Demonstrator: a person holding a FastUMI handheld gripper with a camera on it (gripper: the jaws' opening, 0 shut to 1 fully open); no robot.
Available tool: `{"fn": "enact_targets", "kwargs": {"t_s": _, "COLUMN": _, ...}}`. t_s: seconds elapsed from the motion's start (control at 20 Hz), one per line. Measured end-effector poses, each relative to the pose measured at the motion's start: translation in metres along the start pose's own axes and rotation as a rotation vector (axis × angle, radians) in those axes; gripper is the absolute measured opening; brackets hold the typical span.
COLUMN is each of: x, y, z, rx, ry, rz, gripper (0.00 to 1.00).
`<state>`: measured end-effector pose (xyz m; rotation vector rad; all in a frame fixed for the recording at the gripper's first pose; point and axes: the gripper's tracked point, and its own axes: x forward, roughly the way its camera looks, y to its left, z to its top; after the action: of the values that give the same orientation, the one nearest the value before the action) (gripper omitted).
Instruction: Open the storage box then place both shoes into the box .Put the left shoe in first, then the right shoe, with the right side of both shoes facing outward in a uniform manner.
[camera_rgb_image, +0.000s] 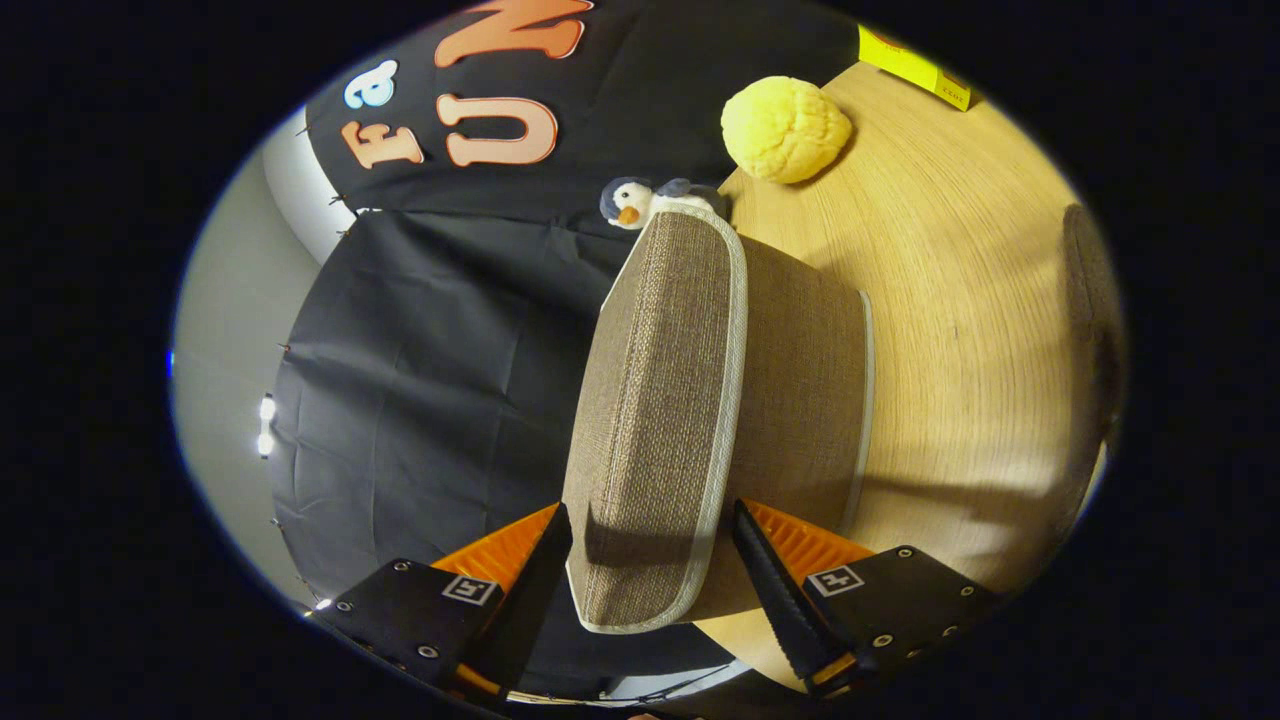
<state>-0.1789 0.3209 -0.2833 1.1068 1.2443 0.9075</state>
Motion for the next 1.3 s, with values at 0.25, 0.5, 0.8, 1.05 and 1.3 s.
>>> {"fn": "enact_targets", "kwargs": {"t_s": 0.25, "x": -0.007, "y": 0.009, "z": 0.006, "rx": 0.019, "ry": -0.017, "rz": 0.035, "gripper": 0.9}}
{"fn": "enact_targets", "kwargs": {"t_s": 0.5, "x": -0.021, "y": 0.024, "z": 0.016, "rx": 0.063, "ry": -0.046, "rz": 0.087, "gripper": 0.73}}
{"fn": "enact_targets", "kwargs": {"t_s": 0.8, "x": -0.035, "y": 0.054, "z": 0.035, "rx": 0.109, "ry": -0.108, "rz": 0.18, "gripper": 0.48}}
{"fn": "enact_targets", "kwargs": {"t_s": 1.05, "x": -0.036, "y": 0.093, "z": 0.036, "rx": 0.064, "ry": -0.092, "rz": 0.232, "gripper": 0.32}}
{"fn": "enact_targets", "kwargs": {"t_s": 1.3, "x": -0.023, "y": 0.127, "z": 0.049, "rx": 0.02, "ry": -0.115, "rz": 0.229, "gripper": 0.21}}
